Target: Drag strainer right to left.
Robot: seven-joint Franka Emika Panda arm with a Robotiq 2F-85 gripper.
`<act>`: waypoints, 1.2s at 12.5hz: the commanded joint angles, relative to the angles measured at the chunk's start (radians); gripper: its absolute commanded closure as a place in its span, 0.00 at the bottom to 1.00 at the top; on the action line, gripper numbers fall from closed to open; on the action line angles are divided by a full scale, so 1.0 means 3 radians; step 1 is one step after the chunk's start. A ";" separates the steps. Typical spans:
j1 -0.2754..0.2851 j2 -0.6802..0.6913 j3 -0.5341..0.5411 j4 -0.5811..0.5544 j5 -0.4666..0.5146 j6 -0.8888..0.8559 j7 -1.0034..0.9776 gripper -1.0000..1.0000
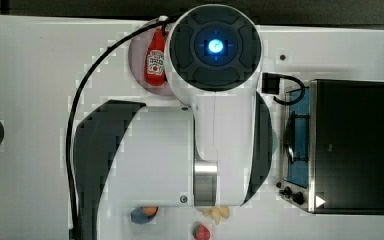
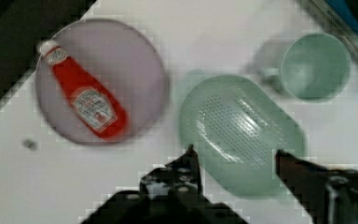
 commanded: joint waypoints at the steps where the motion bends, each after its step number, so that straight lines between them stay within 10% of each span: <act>1: -0.0130 -0.1285 -0.0115 -0.0445 -0.0071 -0.0777 0.0083 0.21; 3: -0.0126 -0.1283 -0.0112 -0.0487 -0.0071 -0.0775 0.0084 0.00; 8: -0.0124 -0.1237 -0.0074 -0.1038 -0.0070 -0.0543 0.0098 0.00; 15: -0.0123 -0.0850 -0.0058 -0.2029 -0.0070 0.1195 0.0763 0.00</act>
